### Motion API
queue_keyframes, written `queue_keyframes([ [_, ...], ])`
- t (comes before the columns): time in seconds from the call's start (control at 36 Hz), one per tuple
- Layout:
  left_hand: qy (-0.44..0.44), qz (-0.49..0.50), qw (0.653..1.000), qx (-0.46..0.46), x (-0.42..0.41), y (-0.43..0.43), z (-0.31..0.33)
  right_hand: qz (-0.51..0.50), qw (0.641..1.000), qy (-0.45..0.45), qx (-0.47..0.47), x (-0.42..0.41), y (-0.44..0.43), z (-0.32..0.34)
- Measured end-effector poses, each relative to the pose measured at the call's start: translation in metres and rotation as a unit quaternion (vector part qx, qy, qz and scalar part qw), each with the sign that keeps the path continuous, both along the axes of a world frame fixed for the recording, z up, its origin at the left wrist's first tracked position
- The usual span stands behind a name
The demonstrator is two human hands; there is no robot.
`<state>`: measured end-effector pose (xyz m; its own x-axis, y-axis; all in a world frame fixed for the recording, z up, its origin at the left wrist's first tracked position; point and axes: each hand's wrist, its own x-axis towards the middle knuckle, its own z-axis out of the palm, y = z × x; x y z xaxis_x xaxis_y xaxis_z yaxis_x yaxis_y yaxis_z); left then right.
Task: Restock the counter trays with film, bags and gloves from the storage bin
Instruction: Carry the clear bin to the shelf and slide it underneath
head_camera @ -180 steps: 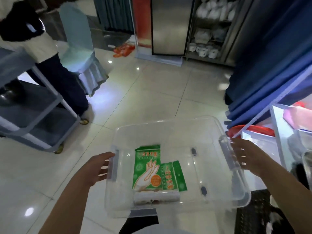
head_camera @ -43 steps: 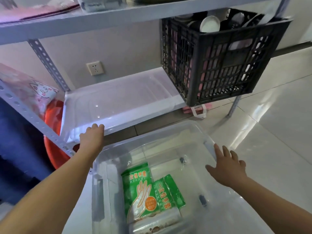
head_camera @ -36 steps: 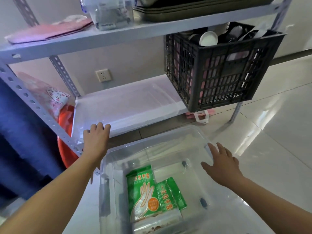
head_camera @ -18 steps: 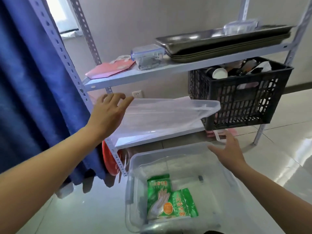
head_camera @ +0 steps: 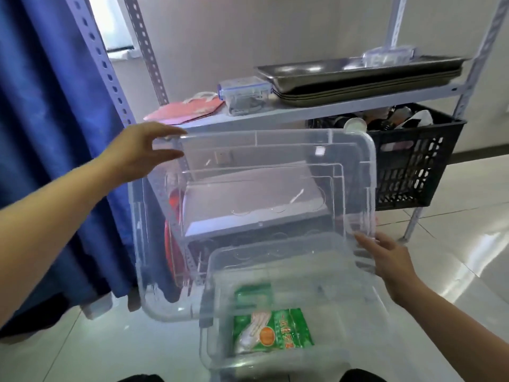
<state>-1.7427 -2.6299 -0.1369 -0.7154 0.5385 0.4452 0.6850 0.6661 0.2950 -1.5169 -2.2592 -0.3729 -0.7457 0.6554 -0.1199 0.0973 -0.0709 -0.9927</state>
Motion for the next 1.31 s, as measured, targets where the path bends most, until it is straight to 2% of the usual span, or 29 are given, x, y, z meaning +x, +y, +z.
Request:
queue_keyframes([
  [0.08, -0.07, 0.032, 0.997, -0.009, -0.009, -0.002, -0.034, -0.008, 0.997, -0.068, 0.027, 0.002, 0.01, 0.0],
  [0.28, -0.218, 0.053, 0.969, -0.105, -0.024, 0.012, -0.143, 0.002, 0.968, -0.245, 0.059, 0.005, 0.033, -0.028],
  [0.36, -0.223, 0.057, 0.967, -0.104, -0.033, 0.023, -0.175, -0.015, 0.96, -0.273, 0.067, 0.002, 0.039, -0.041],
  [0.47, -0.186, 0.105, 0.976, -0.032, -0.046, 0.037, -0.194, -0.042, 0.951, -0.29, 0.102, -0.009, 0.043, -0.059],
  [0.56, -0.207, 0.121, 0.969, -0.058, -0.044, 0.036, -0.215, -0.042, 0.931, -0.33, 0.15, -0.012, 0.041, -0.081],
  [0.64, -0.285, 0.129, 0.942, -0.125, -0.027, 0.02, -0.254, -0.007, 0.921, -0.364, 0.136, -0.011, 0.032, -0.111],
  [0.75, -0.367, 0.162, 0.904, -0.146, 0.006, -0.017, -0.314, -0.019, 0.909, -0.36, 0.207, -0.01, 0.023, -0.134],
  [0.89, -0.467, 0.216, 0.856, -0.052, 0.03, -0.038, -0.346, -0.039, 0.913, -0.358, 0.194, -0.014, 0.031, -0.133],
  [1.08, -0.515, 0.249, 0.81, 0.128, 0.018, -0.027, -0.363, -0.029, 0.907, -0.364, 0.211, -0.029, 0.047, -0.13],
  [1.14, -0.521, 0.244, 0.805, 0.146, 0.008, -0.023, -0.368, -0.012, 0.916, -0.364, 0.17, -0.04, 0.057, -0.128],
  [1.19, -0.552, 0.224, 0.791, 0.14, -0.001, -0.026, -0.372, 0.007, 0.924, -0.371, 0.089, -0.05, 0.07, -0.121],
  [1.31, -0.677, 0.161, 0.703, 0.146, -0.011, -0.037, -0.38, 0.095, 0.904, -0.415, -0.037, -0.053, 0.095, -0.123],
])
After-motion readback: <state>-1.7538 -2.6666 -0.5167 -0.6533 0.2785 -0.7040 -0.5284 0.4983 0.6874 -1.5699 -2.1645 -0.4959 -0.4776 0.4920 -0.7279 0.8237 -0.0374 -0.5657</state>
